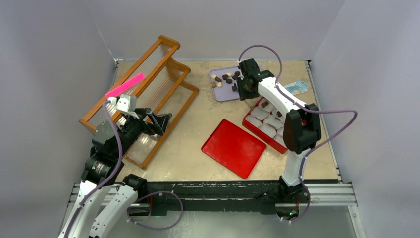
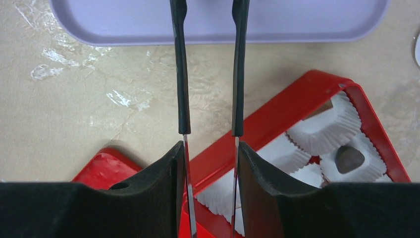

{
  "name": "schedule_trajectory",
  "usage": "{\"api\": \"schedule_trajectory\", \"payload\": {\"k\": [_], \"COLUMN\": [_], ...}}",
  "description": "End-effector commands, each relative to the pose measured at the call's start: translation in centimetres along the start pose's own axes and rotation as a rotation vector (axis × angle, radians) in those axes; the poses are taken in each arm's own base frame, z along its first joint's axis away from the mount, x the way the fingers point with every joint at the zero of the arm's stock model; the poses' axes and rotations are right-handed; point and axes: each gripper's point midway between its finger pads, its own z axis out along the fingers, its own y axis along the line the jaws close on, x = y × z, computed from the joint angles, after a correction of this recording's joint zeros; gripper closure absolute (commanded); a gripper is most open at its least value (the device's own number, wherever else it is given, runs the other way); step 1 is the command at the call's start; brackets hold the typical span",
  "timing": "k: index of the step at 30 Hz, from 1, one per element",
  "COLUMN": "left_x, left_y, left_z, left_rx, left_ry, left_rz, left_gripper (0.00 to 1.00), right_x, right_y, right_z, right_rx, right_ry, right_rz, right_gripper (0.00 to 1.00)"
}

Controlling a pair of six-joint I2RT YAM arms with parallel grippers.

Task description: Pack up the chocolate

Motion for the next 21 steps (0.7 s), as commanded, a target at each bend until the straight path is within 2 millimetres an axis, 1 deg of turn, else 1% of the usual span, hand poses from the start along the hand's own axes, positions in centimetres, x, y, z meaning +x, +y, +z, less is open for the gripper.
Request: {"api": "schedule_trajectory", "payload": {"k": [1,4,8,12,17,21], "left_x": [-0.6,-0.6,-0.6,-0.7,-0.7,-0.6], "left_y": [-0.1,-0.1,-0.2,-0.2,-0.2,-0.1], "left_z": [-0.2,-0.2,-0.2,-0.2,-0.2,-0.2], "left_rx": [0.003,0.002,0.005,0.004,0.004,0.002], "left_ry": [-0.023,-0.024,-0.023,-0.024,-0.023,-0.023], "left_rz": [0.014,0.014,0.014,0.014,0.014,0.014], "left_gripper": [0.02,0.03,0.03,0.03,0.02,0.03], "right_x": [-3.0,-3.5,-3.7,-3.5,-3.9,-3.6], "right_y": [1.3,1.2,0.7,1.0,1.8,2.1], "right_z": [-1.2,-0.5,0.4,1.3,1.9,2.8], "right_rx": [-0.037,-0.018,0.021,0.007,-0.028,-0.035], "right_ry": [-0.079,-0.079,-0.058,-0.036,-0.034,-0.008], "right_rz": [-0.053,-0.068,-0.085,-0.098,-0.106,-0.113], "right_gripper": [0.57,0.56,0.55,0.55,0.55,0.55]}}
